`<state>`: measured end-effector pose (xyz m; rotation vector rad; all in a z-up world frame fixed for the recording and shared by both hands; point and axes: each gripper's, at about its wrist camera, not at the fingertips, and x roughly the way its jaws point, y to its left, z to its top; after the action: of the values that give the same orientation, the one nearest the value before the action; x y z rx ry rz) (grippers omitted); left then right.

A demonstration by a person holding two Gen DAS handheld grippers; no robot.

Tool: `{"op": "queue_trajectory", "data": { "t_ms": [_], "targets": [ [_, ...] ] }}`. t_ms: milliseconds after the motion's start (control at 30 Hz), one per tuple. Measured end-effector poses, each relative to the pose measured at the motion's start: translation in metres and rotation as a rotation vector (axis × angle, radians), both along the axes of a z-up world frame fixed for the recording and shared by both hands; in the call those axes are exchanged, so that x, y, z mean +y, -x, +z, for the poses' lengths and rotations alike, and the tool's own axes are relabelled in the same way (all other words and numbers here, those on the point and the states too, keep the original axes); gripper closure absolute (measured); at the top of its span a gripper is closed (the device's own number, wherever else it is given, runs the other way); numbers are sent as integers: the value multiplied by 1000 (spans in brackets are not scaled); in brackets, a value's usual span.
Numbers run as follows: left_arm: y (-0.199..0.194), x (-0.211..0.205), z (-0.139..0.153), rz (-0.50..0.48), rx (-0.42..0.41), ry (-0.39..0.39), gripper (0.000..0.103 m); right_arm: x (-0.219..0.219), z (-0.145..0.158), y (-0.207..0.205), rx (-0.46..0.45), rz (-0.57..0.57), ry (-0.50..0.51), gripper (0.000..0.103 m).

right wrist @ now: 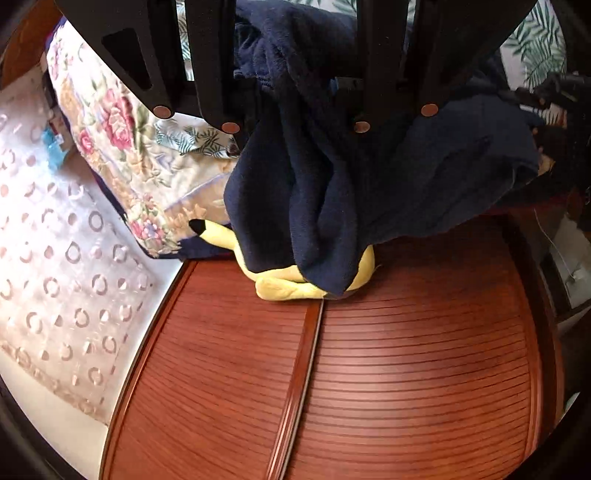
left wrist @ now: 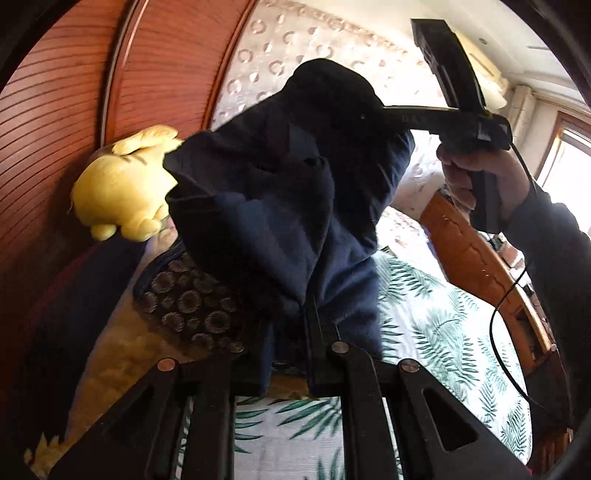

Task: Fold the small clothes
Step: 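Lift the folded shirt with both grippers toward the patterned pillow, then lower the folded shirt onto the pillow beside the yellow plush and open both grippers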

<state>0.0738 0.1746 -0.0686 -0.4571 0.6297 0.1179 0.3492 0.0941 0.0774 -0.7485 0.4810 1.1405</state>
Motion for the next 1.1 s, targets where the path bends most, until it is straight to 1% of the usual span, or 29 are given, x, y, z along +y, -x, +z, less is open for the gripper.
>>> {"op": "queue_trajectory", "data": {
  "t_ms": [33, 67, 100, 133, 167, 200, 267, 300, 367, 400, 467, 533, 600, 700, 800, 867, 900, 1000, 1033, 1067, 1100],
  "targets": [
    [1, 4, -3, 3, 10, 20, 88, 4, -4, -4, 2, -29, 1, 68],
    [2, 7, -5, 6, 16, 31, 86, 8, -7, -7, 1, -64, -4, 57],
    [5, 7, -7, 13, 19, 29, 84, 10, -7, -11, -10, -96, -21, 52],
    [8, 8, -7, 16, 13, 21, 82, 9, -6, -14, -22, -127, -41, 50],
    [9, 9, -6, 18, 7, 11, 77, 6, -3, -16, -28, -146, -65, 46],
    [12, 10, -5, 25, 1, -5, 74, 1, -1, -17, -36, -167, -86, 44],
    [18, 11, 1, 28, -19, -22, 59, -8, -1, -17, -34, -200, -114, 44],
    [20, 12, 4, 28, -30, -33, 57, -14, -1, -16, -5, -195, -133, 44],
    [24, 14, 14, 33, -51, -67, 50, -25, -9, -12, 67, -160, -151, 44],
    [25, 16, 17, 36, -60, -83, 48, -30, -15, -8, 82, -153, -150, 44],
    [21, 22, 26, 32, -80, -99, 40, -41, -26, -12, 105, -159, -151, 44],
    [14, 28, 36, 44, -88, -122, 40, -50, -37, -18, 130, -177, -147, 44],
    [3, 36, 42, 54, -82, -164, 40, -62, -44, -23, 142, -207, -163, 44],
    [-20, 47, 44, 47, -39, -224, 40, -75, -47, -24, 151, -248, -186, 44],
    [-39, 53, 37, 12, 13, -252, 40, -84, -46, -8, 156, -276, -213, 44],
    [-49, 57, 31, 1, 50, -251, 40, -94, -43, 1, 150, -296, -230, 44],
    [-52, 59, 26, -8, 70, -235, 40, -106, -41, 18, 147, -304, -239, 44],
    [-56, 60, 15, -33, 111, -192, 40, -120, -38, 38, 152, -317, -270, 44],
    [-58, 59, 13, -40, 124, -188, 41, -125, -38, 43, 157, -320, -279, 44],
    [-58, 58, 12, -52, 127, -181, 47, -129, -37, 48, 160, -324, -286, 44],
    [-58, 58, 10, -73, 126, -171, 50, -134, -38, 54, 161, -328, -292, 44]
  ]
}}
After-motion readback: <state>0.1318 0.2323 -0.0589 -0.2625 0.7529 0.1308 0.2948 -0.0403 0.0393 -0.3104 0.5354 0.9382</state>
